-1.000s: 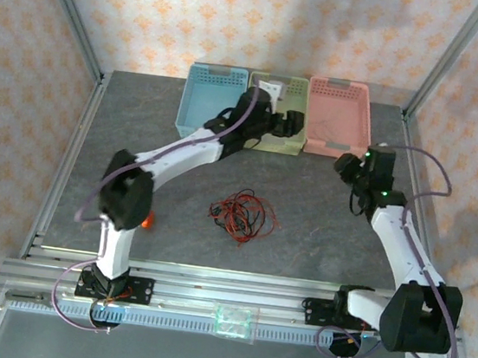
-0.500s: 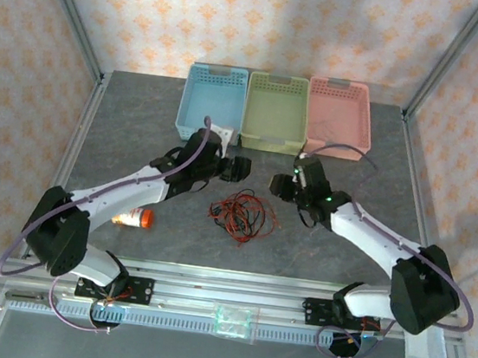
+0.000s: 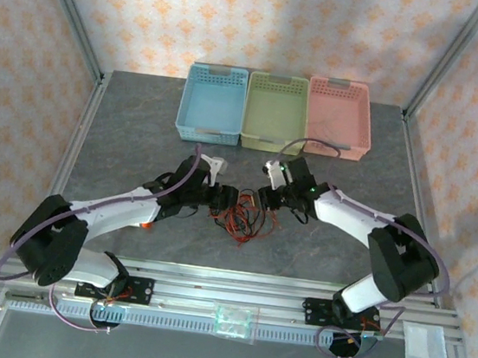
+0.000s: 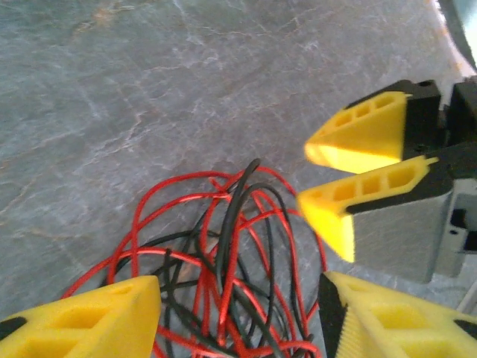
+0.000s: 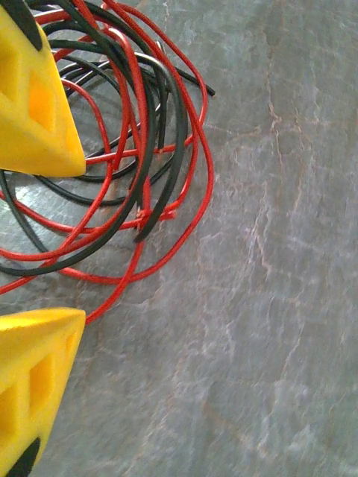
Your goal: Untangle the cables
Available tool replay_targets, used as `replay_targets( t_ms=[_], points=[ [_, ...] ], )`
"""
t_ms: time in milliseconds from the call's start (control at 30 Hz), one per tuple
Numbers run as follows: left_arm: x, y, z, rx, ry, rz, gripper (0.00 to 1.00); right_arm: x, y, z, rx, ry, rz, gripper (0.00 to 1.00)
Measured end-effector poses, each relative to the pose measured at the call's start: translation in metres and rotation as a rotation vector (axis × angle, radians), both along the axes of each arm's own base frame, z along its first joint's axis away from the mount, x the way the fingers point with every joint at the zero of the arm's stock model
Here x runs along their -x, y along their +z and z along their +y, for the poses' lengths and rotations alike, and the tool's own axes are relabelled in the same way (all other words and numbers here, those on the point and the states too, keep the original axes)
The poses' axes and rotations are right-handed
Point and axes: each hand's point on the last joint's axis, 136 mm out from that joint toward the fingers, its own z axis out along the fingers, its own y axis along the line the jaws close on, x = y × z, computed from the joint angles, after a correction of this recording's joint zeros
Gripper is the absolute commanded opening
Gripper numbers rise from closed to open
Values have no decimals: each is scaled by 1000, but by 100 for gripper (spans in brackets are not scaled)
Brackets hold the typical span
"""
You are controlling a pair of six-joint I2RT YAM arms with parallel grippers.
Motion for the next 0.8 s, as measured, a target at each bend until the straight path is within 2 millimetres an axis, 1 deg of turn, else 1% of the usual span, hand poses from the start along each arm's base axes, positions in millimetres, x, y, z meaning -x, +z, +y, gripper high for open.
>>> replay_targets(
  t_ms=[100,167,233,400,533,667,800],
  points=[
    [0,-13,-5,-1,-18,32,49,-5,1,7,-14,49,0,49],
    [-1,-20,-6,-7,-24,55,45,-7,2,6,-21,60,-1,49],
    [-6,-23,-6,-7,-20,69,45,-8,2,3,-24,60,5,49],
    [-26,-18,-6,2,1,58,45,-9,0,-5,-23,47,12,49],
    [-39,-12,-16,11,-27,44,45,-5,-4,-9,-21,39,26,48],
    [-39,-15,-23,22,-66,61,46,-1,-10,-12,-20,21,51,48],
    [-38,-23,-26,12,-86,79,46,2,-14,-15,-22,7,74,46]
  ],
)
